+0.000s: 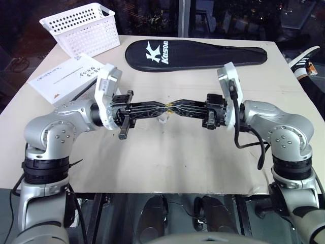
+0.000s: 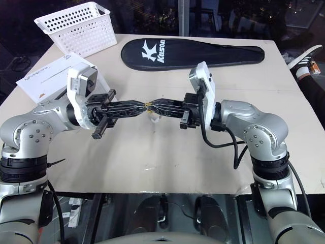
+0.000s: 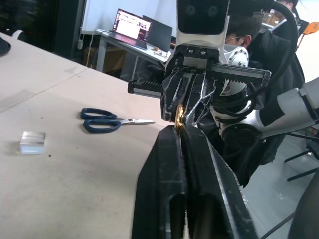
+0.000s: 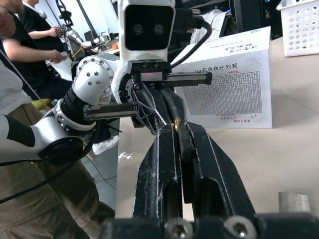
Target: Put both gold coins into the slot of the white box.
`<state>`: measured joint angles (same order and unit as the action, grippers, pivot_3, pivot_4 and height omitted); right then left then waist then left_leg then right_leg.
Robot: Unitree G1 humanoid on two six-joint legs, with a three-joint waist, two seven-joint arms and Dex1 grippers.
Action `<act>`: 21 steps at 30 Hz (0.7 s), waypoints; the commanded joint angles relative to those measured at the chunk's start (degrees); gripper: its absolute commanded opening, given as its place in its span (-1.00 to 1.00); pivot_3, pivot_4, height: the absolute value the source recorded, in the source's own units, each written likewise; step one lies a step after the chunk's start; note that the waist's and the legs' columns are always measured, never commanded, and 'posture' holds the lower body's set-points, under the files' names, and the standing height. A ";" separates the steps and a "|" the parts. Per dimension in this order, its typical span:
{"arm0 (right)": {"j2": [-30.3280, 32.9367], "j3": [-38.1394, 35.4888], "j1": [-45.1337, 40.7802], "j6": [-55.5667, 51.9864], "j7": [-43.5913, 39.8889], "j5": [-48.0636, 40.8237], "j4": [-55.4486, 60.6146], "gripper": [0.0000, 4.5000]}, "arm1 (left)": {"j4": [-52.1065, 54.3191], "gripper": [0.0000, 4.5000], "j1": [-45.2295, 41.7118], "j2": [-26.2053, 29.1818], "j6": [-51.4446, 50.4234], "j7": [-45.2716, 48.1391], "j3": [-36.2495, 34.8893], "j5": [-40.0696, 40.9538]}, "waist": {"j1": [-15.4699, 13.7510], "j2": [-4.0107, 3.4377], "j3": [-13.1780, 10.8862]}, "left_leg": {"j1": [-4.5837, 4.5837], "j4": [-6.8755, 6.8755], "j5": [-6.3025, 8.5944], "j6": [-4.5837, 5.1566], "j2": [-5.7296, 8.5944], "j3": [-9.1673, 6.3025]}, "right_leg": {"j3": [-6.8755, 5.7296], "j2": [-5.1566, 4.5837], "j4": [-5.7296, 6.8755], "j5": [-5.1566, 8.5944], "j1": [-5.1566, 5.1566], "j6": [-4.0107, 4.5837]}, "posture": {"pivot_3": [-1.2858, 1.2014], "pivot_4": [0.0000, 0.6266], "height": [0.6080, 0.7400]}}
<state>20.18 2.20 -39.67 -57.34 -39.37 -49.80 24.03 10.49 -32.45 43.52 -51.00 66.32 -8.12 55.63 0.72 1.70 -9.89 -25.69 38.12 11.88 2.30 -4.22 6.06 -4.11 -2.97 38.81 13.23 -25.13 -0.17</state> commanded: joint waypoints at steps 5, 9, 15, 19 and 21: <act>-0.10 0.42 -0.47 -0.53 -0.24 -3.64 3.14 -1.00 | 0.75 -0.98 -1.30 -0.32 -0.31 0.67 0.36 0.54 | 0.00 0.00 0.00 | 0.00 0.00 0.00 0.00 0.00 0.00 | 0.00 0.00 0.00 0.00 0.00 0.00 | 0.03 -0.52 1.00; -0.43 -0.92 -0.37 -0.86 0.35 -5.85 2.95 -0.62 | 0.72 -1.00 -1.33 -0.51 -0.55 0.81 0.20 0.63 | 0.00 0.00 0.00 | 0.00 0.00 0.00 0.00 -0.01 0.00 | 0.00 0.00 0.00 0.00 0.00 0.00 | 0.03 -0.52 1.00; 2.64 -2.06 1.07 0.27 1.07 -5.02 5.11 0.31 | -0.04 -1.00 -0.88 0.28 -2.16 -0.48 -2.87 2.31 | -0.01 0.00 0.00 | 0.00 0.00 0.00 0.00 -0.01 0.00 | 0.00 -0.01 -0.01 0.01 0.00 -0.01 | 0.03 -0.52 1.00; 8.84 -3.45 4.22 3.86 0.40 -0.93 9.98 0.31 | -1.22 -1.00 -1.14 3.10 -3.34 -3.87 -8.41 3.28 | -0.07 0.00 -0.01 | -0.03 0.00 0.00 0.01 -0.01 -0.03 | -0.01 -0.02 -0.04 0.02 0.00 -0.04 | 0.03 -0.52 1.00; 12.91 -4.07 5.96 5.50 -0.14 1.38 12.31 0.31 | -2.48 -1.00 -1.48 5.05 -3.57 -5.87 -11.21 2.94 | -0.06 -0.01 -0.02 | -0.02 0.00 0.01 0.01 -0.01 -0.02 | -0.01 -0.03 -0.05 0.03 0.00 -0.05 | 0.03 -0.52 1.00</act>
<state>30.98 0.56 -34.23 -54.54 -38.65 -50.13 32.50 8.18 -32.70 46.87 -54.57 62.10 -15.55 57.61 0.65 1.69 -9.90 -25.71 38.12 11.89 2.31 -4.23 6.04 -4.12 -3.00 38.75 13.27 -25.14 -0.22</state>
